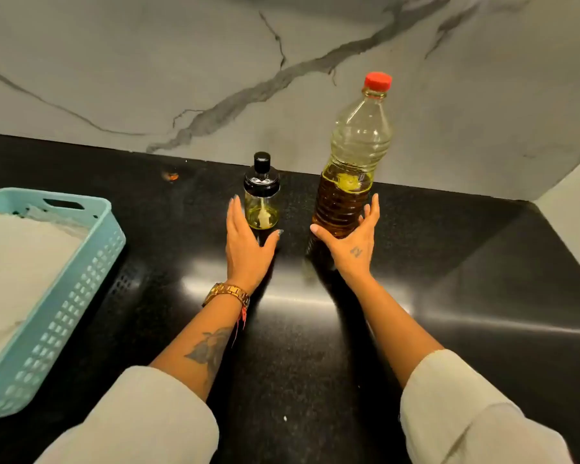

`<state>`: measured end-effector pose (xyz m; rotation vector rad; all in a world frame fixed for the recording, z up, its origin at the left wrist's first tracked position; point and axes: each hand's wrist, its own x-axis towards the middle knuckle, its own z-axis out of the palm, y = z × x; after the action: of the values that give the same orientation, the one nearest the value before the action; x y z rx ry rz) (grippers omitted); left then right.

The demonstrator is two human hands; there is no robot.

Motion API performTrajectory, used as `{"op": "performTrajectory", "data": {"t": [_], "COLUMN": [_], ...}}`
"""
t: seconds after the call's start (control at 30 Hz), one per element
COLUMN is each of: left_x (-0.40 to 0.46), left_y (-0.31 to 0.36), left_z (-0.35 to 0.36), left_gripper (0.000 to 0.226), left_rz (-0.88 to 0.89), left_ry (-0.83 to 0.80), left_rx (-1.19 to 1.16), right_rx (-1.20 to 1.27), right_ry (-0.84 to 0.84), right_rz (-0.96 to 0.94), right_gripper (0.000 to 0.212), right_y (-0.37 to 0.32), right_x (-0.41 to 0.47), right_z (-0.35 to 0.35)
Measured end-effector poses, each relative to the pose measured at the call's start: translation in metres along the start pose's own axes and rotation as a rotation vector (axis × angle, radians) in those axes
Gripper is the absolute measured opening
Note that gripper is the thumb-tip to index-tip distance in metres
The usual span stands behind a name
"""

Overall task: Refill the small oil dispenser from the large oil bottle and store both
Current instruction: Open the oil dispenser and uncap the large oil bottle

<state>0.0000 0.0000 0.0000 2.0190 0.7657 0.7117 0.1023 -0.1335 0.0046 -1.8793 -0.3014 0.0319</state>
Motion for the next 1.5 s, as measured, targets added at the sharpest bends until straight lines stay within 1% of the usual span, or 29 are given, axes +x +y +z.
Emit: {"op": "performTrajectory", "data": {"t": [0.07,0.23,0.3,0.4,0.57,0.67,0.8,0.97,1.23,1.4,1.5], "left_x": [0.012,0.036,0.039,0.038,0.023,0.002,-0.031,-0.077,-0.137,-0.156,-0.162], "left_y": [0.002,0.001,-0.004,-0.006,-0.004,-0.003,-0.005,-0.006,-0.005,-0.008,-0.009], "left_z": [0.004,0.014,0.016,0.016,0.007,-0.002,-0.017,-0.038,-0.065,-0.075,-0.079], "left_gripper": [0.098,0.105,0.099,0.082,0.065,0.061,0.065,0.064,0.063,0.062,0.067], "left_rz": [0.002,-0.088,-0.111,-0.136,-0.137,-0.125,-0.098,-0.108,-0.098,-0.09,-0.081], "left_ry": [0.034,0.047,0.069,0.094,0.078,0.057,0.034,-0.013,-0.03,-0.05,-0.06], "left_rx": [-0.021,-0.078,-0.091,-0.096,-0.097,-0.109,-0.122,-0.128,-0.136,-0.147,-0.165], "right_rx": [0.01,-0.015,-0.047,-0.091,-0.11,-0.12,-0.129,-0.119,-0.124,-0.116,-0.015], "right_ry": [0.03,0.039,0.042,0.056,0.054,0.051,0.052,0.06,0.076,0.057,0.027], "right_rz": [-0.039,-0.029,-0.018,0.009,0.016,0.031,0.031,0.028,0.058,0.039,0.027], "right_gripper": [0.125,0.118,0.112,0.104,0.098,0.099,0.099,0.097,0.098,0.104,0.113], "right_y": [-0.003,0.001,0.003,0.001,-0.003,-0.004,-0.004,-0.003,0.002,0.002,-0.003], "right_x": [0.01,0.021,0.021,0.02,0.004,-0.015,-0.05,-0.101,-0.164,-0.183,-0.19], "right_z": [0.004,0.01,0.009,0.007,-0.002,-0.012,-0.029,-0.05,-0.076,-0.085,-0.09]}}
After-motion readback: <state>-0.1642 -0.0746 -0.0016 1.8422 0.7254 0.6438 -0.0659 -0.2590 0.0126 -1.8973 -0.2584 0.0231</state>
